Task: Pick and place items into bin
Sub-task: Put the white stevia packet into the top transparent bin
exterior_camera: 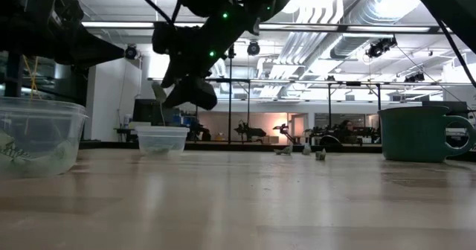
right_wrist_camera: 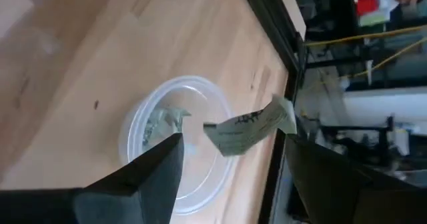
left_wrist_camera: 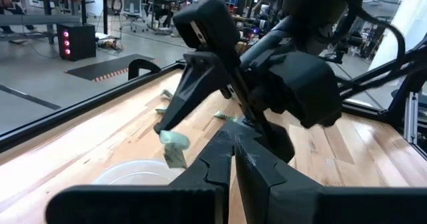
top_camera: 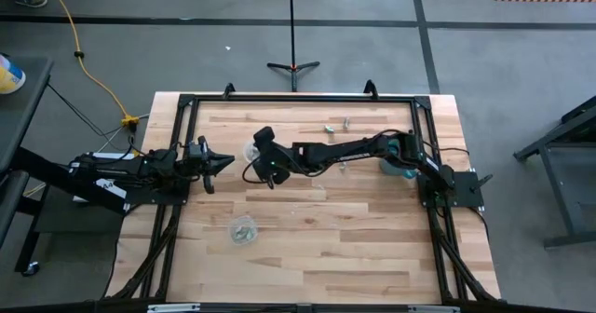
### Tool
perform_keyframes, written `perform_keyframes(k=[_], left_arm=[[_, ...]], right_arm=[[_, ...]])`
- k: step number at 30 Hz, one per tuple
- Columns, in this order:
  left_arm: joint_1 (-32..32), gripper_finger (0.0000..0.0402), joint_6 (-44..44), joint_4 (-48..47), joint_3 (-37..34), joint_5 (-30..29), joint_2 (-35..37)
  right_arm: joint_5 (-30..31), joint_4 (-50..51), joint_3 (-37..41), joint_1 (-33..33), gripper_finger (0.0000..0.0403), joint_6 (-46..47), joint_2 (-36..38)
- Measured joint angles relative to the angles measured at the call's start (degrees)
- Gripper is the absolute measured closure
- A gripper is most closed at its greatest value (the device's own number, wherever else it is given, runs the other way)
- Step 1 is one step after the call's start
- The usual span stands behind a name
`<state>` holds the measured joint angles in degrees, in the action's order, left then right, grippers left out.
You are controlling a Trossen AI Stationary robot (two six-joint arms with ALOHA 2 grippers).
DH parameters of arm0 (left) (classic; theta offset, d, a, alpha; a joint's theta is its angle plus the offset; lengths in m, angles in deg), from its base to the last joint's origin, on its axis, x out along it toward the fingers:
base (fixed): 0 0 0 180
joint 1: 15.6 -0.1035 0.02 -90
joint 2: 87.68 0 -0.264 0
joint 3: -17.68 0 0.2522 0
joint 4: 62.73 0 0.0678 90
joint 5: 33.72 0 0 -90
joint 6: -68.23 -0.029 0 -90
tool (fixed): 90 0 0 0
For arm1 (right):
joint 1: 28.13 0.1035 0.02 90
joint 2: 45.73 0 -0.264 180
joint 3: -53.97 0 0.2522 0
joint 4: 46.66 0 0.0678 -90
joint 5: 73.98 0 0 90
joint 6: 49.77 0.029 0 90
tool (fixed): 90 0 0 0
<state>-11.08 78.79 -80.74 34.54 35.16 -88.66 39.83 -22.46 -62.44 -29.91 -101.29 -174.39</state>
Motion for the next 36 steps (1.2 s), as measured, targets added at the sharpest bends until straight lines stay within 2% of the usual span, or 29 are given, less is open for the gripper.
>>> perform_keyframes(k=[2,4,6,8,9,10,12,13,14,15,16,17,19,21,24,26,30,33,34,35,36], left_arm=[[0.00,0.0346,0.00,0.00,0.00,0.02,0.01],[-0.01,0.0346,0.00,0.00,0.00,0.02,0.00],[0.01,0.0346,0.00,0.00,0.00,0.04,0.01],[0.01,0.0346,0.00,-0.01,0.00,0.04,-0.01],[-0.01,0.0346,0.00,0.00,0.00,0.04,0.01],[-0.01,0.0346,0.00,0.00,0.00,0.05,0.01],[0.01,0.0346,0.00,-0.01,0.00,0.22,0.00],[0.00,0.0346,0.00,0.00,0.00,0.22,0.00],[0.01,0.0346,0.00,0.00,0.00,0.22,0.01],[-0.01,0.0346,0.00,0.00,0.00,0.22,0.01],[0.00,0.0346,0.00,0.00,0.01,0.22,0.01],[0.01,0.0346,0.00,-0.02,0.02,0.22,0.01],[-0.01,0.0346,0.00,0.00,0.00,0.22,0.01],[0.00,0.0346,0.01,-0.01,0.00,0.22,0.01],[0.01,0.0346,0.02,-0.07,0.02,1.27,0.01],[-0.01,0.0346,0.02,-0.11,0.00,1.68,0.01],[-0.01,0.0346,0.02,-0.15,0.00,2.01,0.01],[0.00,0.0346,0.02,-0.15,0.00,2.13,0.00],[0.00,0.0346,0.02,-0.15,0.00,2.13,0.01],[-0.01,0.0346,0.00,-0.15,0.00,2.18,0.01],[0.01,0.0346,0.00,-0.15,0.00,2.27,-0.01]], right_arm=[[0.36,-0.45,0.00,-0.08,0.0151,-3.97,0.06],[0.91,0.89,0.00,-0.08,0.0154,-0.65,0.04],[0.29,2.68,0.00,-0.12,0.0158,-5.29,0.05],[2.17,2.69,0.02,0.09,0.0165,-2.05,-0.02],[0.50,3.60,-0.01,0.08,0.0168,-2.51,0.02],[0.51,4.45,-0.02,0.11,0.0171,-7.40,0.09],[8.24,3.47,0.06,1.06,0.0179,-10.38,-0.04],[8.16,3.29,0.07,1.16,0.0184,-10.75,-0.05],[7.36,3.45,0.05,1.21,0.0188,-15.09,0.03],[8.49,3.26,0.00,1.52,0.0192,-20.31,0.09],[10.28,1.54,0.04,2.17,0.0197,-21.37,0.04],[8.97,-1.81,0.09,2.31,0.0202,-18.45,-0.05],[0.53,-2.78,-0.13,1.69,0.0210,-16.15,0.14],[1.73,-0.44,-0.12,1.72,0.0212,-22.74,0.30],[-0.48,1.25,0.04,1.13,0.0213,-17.60,-0.07],[4.78,3.58,0.04,0.81,0.0213,-21.70,-0.02],[10.70,1.92,-0.06,-0.47,0.0215,-13.84,-0.02],[19.83,0.78,0.00,-0.41,0.0214,-11.67,0.05],[20.37,-0.11,0.00,-0.23,0.0213,-9.09,0.29],[18.18,0.32,0.00,0.00,0.0213,-5.50,1.11],[12.67,1.94,0.00,0.30,0.0213,-1.71,2.13]])
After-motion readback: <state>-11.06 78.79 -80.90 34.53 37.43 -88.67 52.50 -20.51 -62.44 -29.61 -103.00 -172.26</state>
